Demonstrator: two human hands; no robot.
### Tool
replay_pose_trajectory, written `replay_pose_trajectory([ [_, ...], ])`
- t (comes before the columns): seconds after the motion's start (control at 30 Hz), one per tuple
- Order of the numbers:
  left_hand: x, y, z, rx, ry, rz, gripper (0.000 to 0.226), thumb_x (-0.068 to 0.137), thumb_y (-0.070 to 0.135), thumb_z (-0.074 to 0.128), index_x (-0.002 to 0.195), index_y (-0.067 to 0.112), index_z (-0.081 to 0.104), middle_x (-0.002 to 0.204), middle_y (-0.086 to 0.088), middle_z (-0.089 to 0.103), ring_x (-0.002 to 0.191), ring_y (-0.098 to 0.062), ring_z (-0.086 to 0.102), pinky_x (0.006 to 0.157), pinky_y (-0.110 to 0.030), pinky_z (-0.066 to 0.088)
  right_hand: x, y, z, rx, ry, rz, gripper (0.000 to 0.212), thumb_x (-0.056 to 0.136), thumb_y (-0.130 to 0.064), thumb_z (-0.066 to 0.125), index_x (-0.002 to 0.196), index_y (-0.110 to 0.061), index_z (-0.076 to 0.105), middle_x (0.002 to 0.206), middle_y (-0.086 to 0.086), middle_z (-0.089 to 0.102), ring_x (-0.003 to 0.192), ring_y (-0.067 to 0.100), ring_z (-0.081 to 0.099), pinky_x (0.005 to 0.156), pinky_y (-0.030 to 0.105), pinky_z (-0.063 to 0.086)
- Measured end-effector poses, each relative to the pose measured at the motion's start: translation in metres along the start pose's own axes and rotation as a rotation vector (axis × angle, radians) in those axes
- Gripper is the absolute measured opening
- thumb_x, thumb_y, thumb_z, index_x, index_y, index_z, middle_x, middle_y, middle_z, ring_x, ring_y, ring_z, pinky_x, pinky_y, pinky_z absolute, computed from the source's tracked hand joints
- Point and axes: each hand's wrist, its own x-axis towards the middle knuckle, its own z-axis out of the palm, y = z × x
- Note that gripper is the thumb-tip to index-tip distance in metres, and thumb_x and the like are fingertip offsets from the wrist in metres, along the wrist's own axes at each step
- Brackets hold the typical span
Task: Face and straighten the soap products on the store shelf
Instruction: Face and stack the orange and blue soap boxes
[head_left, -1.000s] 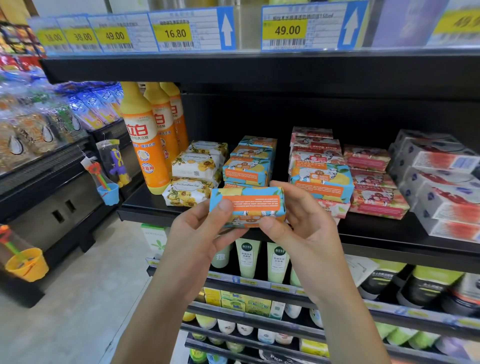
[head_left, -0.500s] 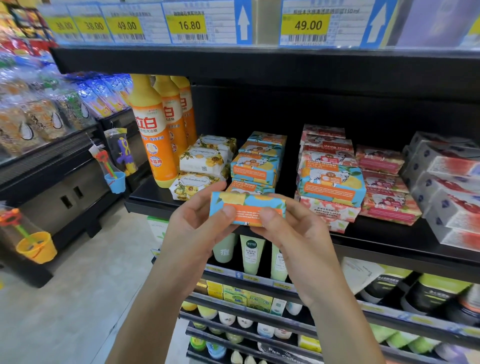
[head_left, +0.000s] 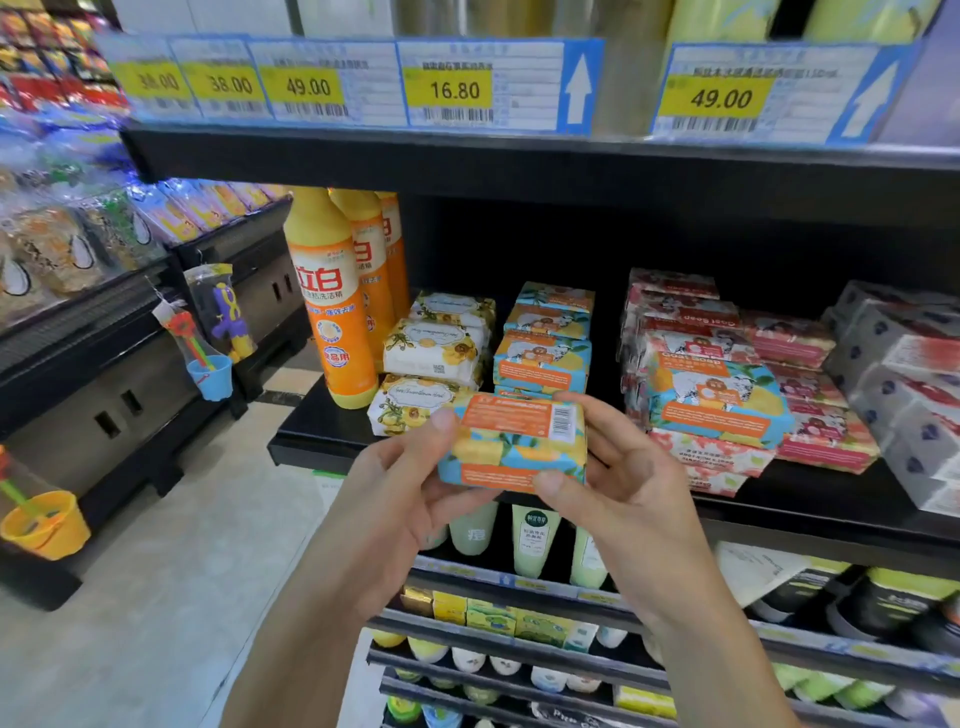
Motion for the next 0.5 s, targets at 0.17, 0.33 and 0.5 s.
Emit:
replay_pose_trajectory([
  [0.17,0.010,0.004,-0.013,0.043,0.008,-0.058,0.047,0.092,0.031,0.067,0.122,-0.004,0.067,0.118,-0.020,0.073,0.112,-0.034,0.071,0.094,-0.041,0.059,0.004,0.001,0.005,-0.061,-0.038,0.016,0.068,0.078,0.002,0.078,0.140,-0.014,0.055,0.136,0.007,0.066,0.127,0.026,0.062,0.103,0.039,0.054],
  [0.33,0.014,0.004,-0.025,0.045,-0.011,-0.027,0.044,0.091,0.021,0.062,0.127,-0.003,0.064,0.120,-0.017,0.073,0.113,-0.031,0.071,0.094,-0.039,0.059,0.008,0.006,0.016,-0.084,0.004,0.089,0.069,0.079,-0.020,0.084,0.141,-0.027,0.055,0.134,0.000,0.067,0.126,0.023,0.063,0.103,0.040,0.054],
  [0.5,0.015,0.004,-0.035,0.057,-0.013,0.010,0.041,0.091,0.016,0.063,0.129,0.001,0.063,0.121,-0.013,0.074,0.114,-0.028,0.071,0.097,-0.041,0.057,0.015,0.008,0.034,-0.038,0.174,0.147,0.062,0.071,-0.037,0.076,0.128,-0.020,0.062,0.113,0.004,0.077,0.104,0.020,0.074,0.084,0.031,0.061],
])
